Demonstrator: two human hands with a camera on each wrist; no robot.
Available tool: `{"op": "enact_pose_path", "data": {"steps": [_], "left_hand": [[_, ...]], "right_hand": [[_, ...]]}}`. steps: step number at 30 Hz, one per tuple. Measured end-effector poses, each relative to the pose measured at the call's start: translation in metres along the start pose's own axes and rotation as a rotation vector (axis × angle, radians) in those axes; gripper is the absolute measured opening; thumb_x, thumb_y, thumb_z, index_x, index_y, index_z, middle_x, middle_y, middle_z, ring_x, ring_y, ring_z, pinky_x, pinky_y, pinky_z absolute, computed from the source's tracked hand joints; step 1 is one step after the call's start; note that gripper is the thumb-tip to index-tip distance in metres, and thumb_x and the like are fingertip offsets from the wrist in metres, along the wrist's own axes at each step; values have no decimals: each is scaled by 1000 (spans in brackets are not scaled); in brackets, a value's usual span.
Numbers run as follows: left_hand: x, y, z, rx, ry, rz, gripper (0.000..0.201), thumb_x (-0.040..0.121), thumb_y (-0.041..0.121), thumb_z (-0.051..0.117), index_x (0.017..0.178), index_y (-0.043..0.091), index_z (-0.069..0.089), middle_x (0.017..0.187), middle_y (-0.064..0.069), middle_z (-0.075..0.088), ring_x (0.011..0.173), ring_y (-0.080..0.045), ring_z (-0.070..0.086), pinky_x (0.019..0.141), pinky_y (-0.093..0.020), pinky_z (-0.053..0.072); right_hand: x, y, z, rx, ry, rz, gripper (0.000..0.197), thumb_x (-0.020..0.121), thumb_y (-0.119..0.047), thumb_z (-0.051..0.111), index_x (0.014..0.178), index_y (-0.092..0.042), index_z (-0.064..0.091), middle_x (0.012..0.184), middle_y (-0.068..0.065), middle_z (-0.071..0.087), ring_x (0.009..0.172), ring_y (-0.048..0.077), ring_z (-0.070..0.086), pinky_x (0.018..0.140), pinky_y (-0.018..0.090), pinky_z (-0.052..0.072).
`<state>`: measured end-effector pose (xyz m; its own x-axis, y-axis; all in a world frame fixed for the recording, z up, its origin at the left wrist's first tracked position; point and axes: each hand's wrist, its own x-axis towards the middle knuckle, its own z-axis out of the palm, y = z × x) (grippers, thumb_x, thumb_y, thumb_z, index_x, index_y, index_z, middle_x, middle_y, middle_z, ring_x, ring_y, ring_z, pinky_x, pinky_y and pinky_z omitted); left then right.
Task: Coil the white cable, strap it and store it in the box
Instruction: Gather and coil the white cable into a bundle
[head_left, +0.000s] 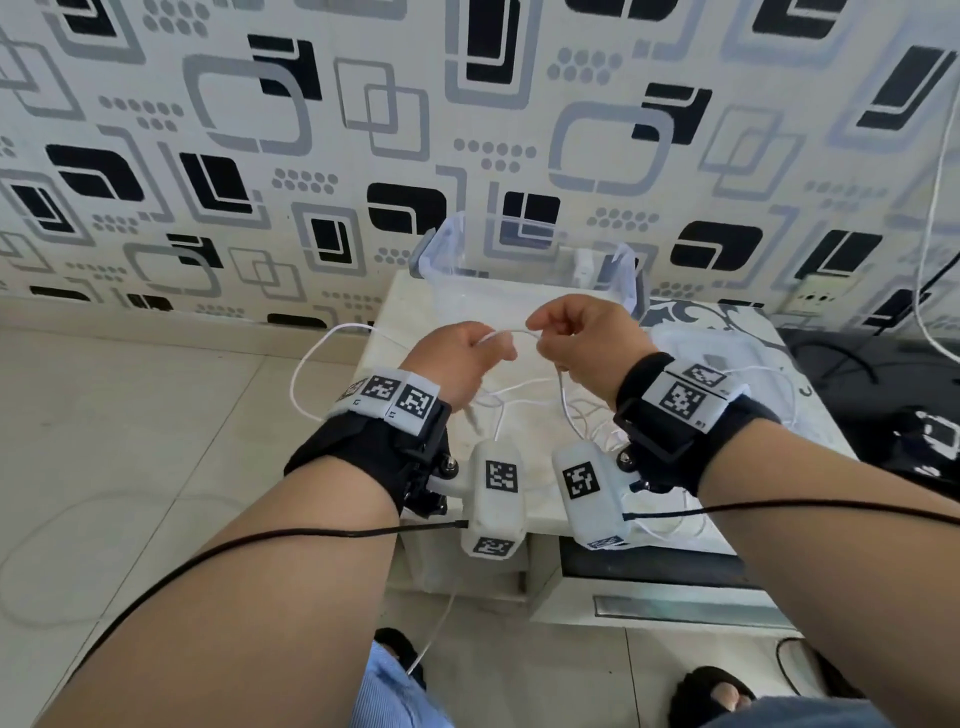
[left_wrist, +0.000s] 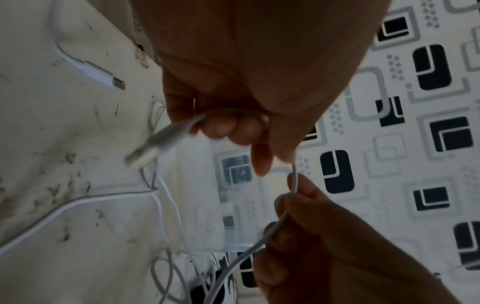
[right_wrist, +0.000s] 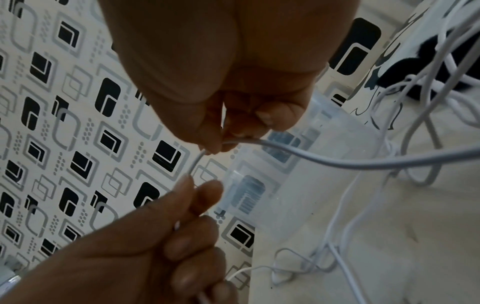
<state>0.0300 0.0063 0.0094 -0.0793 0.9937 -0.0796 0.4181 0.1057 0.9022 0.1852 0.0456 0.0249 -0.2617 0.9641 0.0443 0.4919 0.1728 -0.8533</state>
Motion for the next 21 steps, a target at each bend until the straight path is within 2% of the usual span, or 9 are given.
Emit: {"op": "enact_pose_path", "data": {"steps": [1,3,5,7,9,12,15,19,21], "left_hand": [[-1,1,0,-23,19,4,28,93,41,47,74,27,64,62,6,45,56,-14,43,67,-33,38],[0,4,2,-156,62,11,37,95,43,45,67,25,61,56,6,40,50,-15,37,62,-34,35],[1,7,2,-314,93,-3,38,96,41,45,67,20,58,46,10,36,43,-13,33,56,-32,33],[0,12,1,-467,104,-23,37,97,38,44,70,17,56,39,12,31,36,-9,27,50,-28,29],[-1,19,2,-578,102,-47,36,98,37,42,72,15,55,39,12,29,35,-6,24,48,-26,27],[-6,28,11,-654,88,-65,31,99,28,41,76,15,57,46,9,30,39,-7,23,46,-23,27],[-7,33,21,-688,45,-49,29,100,19,39,79,15,58,50,7,29,40,-7,22,45,-22,25],[-3,33,25,-719,-6,-19,28,101,21,38,83,16,58,48,9,30,39,-6,22,42,-20,21],[0,32,28,-771,-17,-24,28,101,22,38,84,16,58,46,10,30,38,-5,22,41,-19,21]], "right_hand": [[-2,0,-2,-8,-15,8,23,80,-7,59,77,-30,62,69,-6,56,56,10,50,59,21,45],[-9,1,-7,-69,-63,25,17,80,-10,62,79,-27,63,69,-8,57,57,7,51,64,23,49],[-18,4,-13,-127,-119,50,13,80,-13,64,77,-26,65,71,-8,60,59,6,52,70,27,51],[-27,10,-21,-161,-139,67,17,81,-14,63,70,-26,63,79,-5,67,60,6,54,69,25,51],[-34,15,-32,-165,-103,80,14,83,-14,60,71,-22,64,75,-3,67,57,7,54,62,22,49],[-39,19,-44,-19,-23,109,11,86,-14,58,80,-16,66,68,-4,65,56,8,54,54,20,44],[-41,25,-46,49,4,81,4,84,-18,62,87,-21,62,71,-6,62,57,9,55,54,19,43],[-45,41,-37,-64,-58,82,24,82,-28,66,105,-28,58,74,-10,55,60,8,52,63,21,43],[-43,43,-37,-119,-47,92,18,84,-29,64,102,-26,59,73,-8,53,61,7,50,61,19,40]]}}
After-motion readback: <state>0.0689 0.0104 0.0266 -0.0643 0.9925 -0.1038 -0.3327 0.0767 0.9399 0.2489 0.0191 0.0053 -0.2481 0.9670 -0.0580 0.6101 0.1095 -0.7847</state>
